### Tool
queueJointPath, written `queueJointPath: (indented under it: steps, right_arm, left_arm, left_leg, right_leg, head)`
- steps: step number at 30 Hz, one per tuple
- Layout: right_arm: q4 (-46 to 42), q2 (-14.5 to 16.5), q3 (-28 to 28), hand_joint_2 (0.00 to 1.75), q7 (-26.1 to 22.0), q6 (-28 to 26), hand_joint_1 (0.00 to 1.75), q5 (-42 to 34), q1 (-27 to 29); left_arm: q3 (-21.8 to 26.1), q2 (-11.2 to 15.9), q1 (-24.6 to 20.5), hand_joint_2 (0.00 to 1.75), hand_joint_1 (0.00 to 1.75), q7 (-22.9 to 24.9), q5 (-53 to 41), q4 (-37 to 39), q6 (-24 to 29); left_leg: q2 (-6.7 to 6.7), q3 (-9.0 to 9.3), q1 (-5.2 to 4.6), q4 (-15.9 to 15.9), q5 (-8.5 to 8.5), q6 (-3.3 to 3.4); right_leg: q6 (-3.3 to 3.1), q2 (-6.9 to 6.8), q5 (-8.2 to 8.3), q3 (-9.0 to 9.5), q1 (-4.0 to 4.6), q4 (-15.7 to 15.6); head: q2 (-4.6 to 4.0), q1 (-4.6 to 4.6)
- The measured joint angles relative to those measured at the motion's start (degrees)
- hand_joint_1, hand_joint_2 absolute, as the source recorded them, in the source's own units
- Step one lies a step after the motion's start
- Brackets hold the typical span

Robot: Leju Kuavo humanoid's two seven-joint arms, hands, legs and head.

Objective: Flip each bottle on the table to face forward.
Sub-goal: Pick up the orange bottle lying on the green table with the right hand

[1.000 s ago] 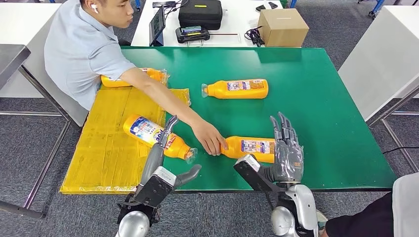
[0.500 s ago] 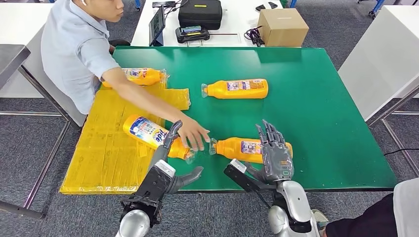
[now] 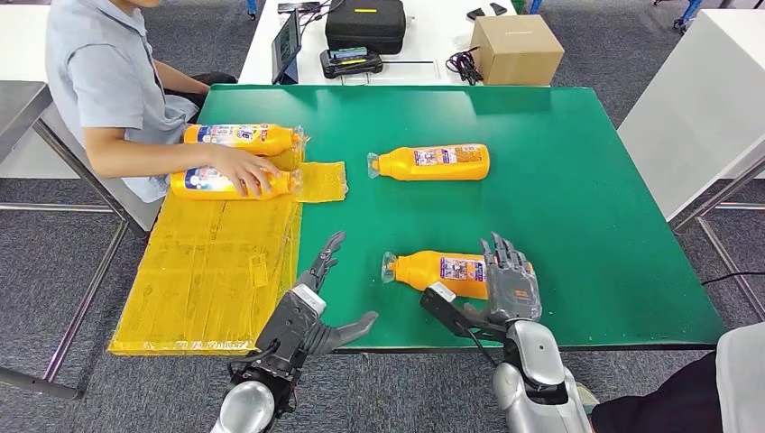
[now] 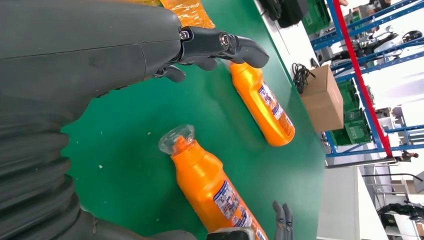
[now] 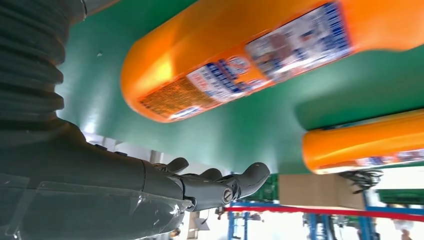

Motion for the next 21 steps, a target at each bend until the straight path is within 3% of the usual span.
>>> queueJointPath:
  steps: [21]
  right_arm:
    - [7.4, -0.3, -3.2, 1.75, -2.3, -0.2, 0.00, 0.2, -3.4]
  left_arm:
    - [-1.0, 0.0, -0.4, 1.75, 0.00, -0.1, 0.1, 1.0, 0.1]
  left_leg:
    - [0.00, 0.00, 0.00, 0.0, 0.00, 0.00]
  right_leg:
    - [0.00, 0.00, 0.00, 0.00, 0.00, 0.0]
  head:
    - [0.00, -0.01]
